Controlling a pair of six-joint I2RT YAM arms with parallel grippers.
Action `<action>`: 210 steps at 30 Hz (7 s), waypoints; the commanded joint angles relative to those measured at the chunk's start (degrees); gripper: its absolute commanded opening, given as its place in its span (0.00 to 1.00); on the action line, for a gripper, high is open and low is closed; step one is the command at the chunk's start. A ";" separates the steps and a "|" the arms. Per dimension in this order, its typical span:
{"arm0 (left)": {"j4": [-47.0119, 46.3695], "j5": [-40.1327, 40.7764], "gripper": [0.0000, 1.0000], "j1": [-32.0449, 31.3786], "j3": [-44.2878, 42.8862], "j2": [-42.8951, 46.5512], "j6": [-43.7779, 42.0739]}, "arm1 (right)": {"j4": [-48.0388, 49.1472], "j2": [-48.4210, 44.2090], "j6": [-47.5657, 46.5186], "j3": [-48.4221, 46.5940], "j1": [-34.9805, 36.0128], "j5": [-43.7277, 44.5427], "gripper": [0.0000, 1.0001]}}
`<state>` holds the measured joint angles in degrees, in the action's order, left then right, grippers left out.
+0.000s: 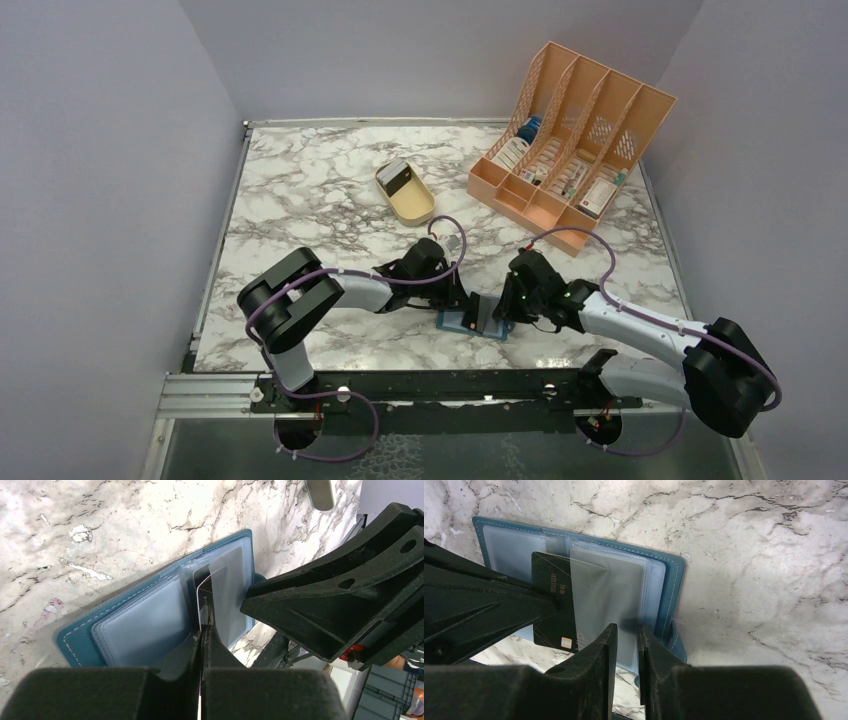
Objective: Put the credit cards into the card holder
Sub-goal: Insert the credit card into the card holder.
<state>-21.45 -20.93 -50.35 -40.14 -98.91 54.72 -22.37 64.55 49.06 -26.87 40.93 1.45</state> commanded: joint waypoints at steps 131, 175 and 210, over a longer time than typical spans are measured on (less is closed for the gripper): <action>4.98 10.68 0.37 -5.73 -2.14 1.07 1.48 | 4.91 -3.90 4.56 4.02 0.46 0.17 0.20; 26.15 18.27 0.00 -5.11 -7.95 7.15 -14.25 | 2.98 -1.09 3.54 1.20 0.47 -0.54 0.17; 28.29 18.56 0.03 -5.11 -8.89 5.71 -13.90 | 4.93 0.42 3.79 1.56 0.43 -0.92 0.17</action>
<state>6.11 -2.52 -55.57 -47.68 -92.75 41.56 -19.55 64.51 52.66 -24.93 40.95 0.62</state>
